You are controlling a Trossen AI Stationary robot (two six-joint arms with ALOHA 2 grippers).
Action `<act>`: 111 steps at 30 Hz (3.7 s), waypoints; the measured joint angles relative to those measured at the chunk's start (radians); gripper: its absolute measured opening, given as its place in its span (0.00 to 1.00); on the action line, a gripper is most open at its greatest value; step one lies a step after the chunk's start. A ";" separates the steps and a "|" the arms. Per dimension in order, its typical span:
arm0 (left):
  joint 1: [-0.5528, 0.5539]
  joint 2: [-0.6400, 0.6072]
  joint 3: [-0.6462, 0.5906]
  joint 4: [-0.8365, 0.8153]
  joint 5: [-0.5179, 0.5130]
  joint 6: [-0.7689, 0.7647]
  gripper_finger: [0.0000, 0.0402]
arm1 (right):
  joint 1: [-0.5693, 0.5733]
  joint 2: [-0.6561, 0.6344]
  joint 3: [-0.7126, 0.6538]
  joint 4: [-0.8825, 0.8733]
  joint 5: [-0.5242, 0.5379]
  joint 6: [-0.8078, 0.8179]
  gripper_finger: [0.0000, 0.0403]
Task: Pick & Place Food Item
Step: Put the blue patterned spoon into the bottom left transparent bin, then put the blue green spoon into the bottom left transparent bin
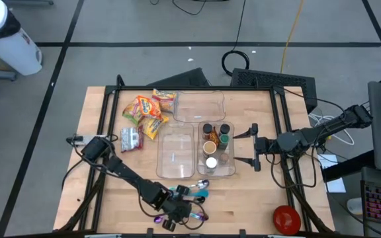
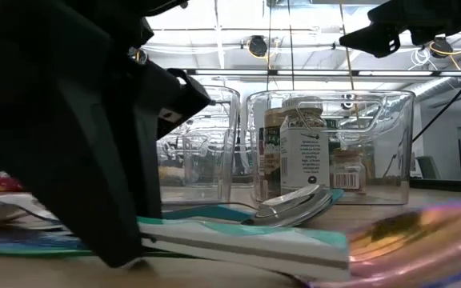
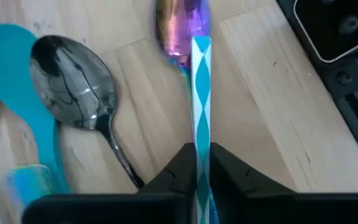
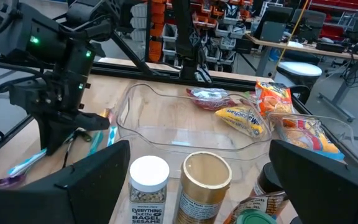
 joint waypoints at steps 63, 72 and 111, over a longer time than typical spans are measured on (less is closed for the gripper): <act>0.305 -0.452 -0.393 0.022 -0.658 -1.015 0.05 | 0.000 0.002 0.000 0.006 0.000 0.020 0.94; 0.328 -0.452 -0.403 0.025 -0.626 -0.996 0.09 | 0.000 0.002 0.000 0.007 0.000 0.020 0.94; 0.071 -0.571 -0.402 0.403 -0.189 -0.126 0.56 | 0.000 0.002 0.000 0.007 0.002 0.020 0.94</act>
